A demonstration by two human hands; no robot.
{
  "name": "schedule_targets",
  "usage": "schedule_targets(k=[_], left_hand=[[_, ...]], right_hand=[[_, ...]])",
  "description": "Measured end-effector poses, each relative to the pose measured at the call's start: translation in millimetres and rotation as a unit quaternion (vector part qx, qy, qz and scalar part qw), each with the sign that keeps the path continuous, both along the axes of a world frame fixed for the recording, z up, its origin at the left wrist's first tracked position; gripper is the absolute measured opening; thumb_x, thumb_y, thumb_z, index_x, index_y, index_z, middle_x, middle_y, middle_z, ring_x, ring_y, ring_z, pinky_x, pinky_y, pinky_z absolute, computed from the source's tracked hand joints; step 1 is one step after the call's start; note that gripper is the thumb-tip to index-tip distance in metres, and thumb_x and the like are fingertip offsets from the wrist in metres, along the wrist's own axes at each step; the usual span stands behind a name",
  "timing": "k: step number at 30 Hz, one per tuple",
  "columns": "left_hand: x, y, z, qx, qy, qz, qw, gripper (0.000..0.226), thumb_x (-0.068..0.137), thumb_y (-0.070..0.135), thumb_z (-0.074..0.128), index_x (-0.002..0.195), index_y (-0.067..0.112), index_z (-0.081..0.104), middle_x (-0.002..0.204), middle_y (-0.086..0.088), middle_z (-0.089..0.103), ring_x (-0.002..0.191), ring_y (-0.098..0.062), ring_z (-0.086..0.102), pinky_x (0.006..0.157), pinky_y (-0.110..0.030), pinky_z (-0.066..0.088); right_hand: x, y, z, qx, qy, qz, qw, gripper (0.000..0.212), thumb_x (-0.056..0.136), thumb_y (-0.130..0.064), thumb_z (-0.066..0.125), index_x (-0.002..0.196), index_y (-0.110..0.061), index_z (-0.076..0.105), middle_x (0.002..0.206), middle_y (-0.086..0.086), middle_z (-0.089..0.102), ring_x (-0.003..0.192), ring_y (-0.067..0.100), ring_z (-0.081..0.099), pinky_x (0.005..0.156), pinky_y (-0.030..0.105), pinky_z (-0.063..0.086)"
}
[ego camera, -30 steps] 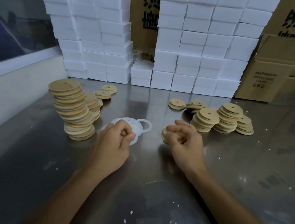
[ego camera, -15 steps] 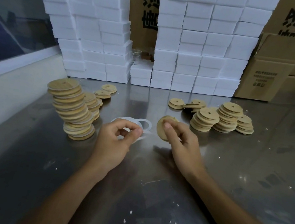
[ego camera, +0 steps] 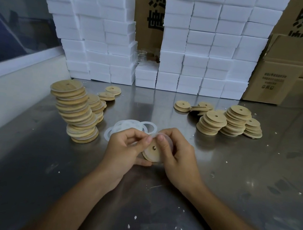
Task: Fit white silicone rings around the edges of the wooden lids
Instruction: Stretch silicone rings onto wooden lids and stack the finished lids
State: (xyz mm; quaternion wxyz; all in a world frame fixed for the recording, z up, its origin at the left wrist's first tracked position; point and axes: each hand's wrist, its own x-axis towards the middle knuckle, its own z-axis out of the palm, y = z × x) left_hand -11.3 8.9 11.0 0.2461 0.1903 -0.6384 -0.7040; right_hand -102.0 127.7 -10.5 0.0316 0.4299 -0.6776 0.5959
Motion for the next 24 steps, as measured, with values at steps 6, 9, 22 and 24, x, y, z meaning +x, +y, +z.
schedule_targets(k=[6, 9, 22, 24], left_hand=[[-2, 0, -4, -0.062, 0.019, 0.068, 0.996, 0.007, 0.088, 0.009, 0.069, 0.084, 0.004, 0.067, 0.089, -0.009, 0.073, 0.078, -0.022, 0.074, 0.051, -0.031, 0.058], [-4, -3, -9, -0.107, 0.012, 0.088, 0.99, 0.011, 0.089, 0.009, 0.068, 0.079, 0.011, 0.064, 0.086, -0.005, 0.074, 0.078, -0.022, 0.074, 0.055, -0.038, 0.06], [-4, -11, -13, -0.127, 0.006, 0.071, 0.989, 0.018, 0.087, -0.001, 0.067, 0.073, 0.009, 0.064, 0.078, -0.003, 0.075, 0.076, -0.022, 0.074, 0.057, -0.035, 0.06], [-4, -11, -13, -0.133, 0.006, 0.079, 0.988, 0.02, 0.086, -0.003, 0.068, 0.071, 0.01, 0.065, 0.078, -0.004, 0.075, 0.077, -0.022, 0.074, 0.06, -0.039, 0.061]], right_hand=[[-4, 0, 0, -0.003, -0.054, -0.043, 0.998, 0.005, 0.094, -0.025, 0.065, 0.09, -0.027, 0.066, 0.086, -0.013, 0.072, 0.081, 0.008, 0.069, 0.068, 0.031, 0.057], [-3, 0, 2, -0.009, -0.087, -0.042, 0.995, 0.008, 0.092, -0.018, 0.069, 0.086, -0.022, 0.069, 0.081, -0.008, 0.073, 0.076, 0.012, 0.07, 0.066, 0.038, 0.059], [-4, 3, 7, -0.012, -0.172, -0.006, 0.985, 0.011, 0.09, -0.005, 0.068, 0.08, -0.008, 0.067, 0.073, -0.002, 0.074, 0.066, 0.007, 0.071, 0.058, 0.02, 0.054], [-5, 4, 7, -0.015, -0.188, -0.001, 0.982, 0.013, 0.09, -0.003, 0.068, 0.078, -0.008, 0.066, 0.067, -0.004, 0.073, 0.064, 0.006, 0.07, 0.058, 0.02, 0.054]])
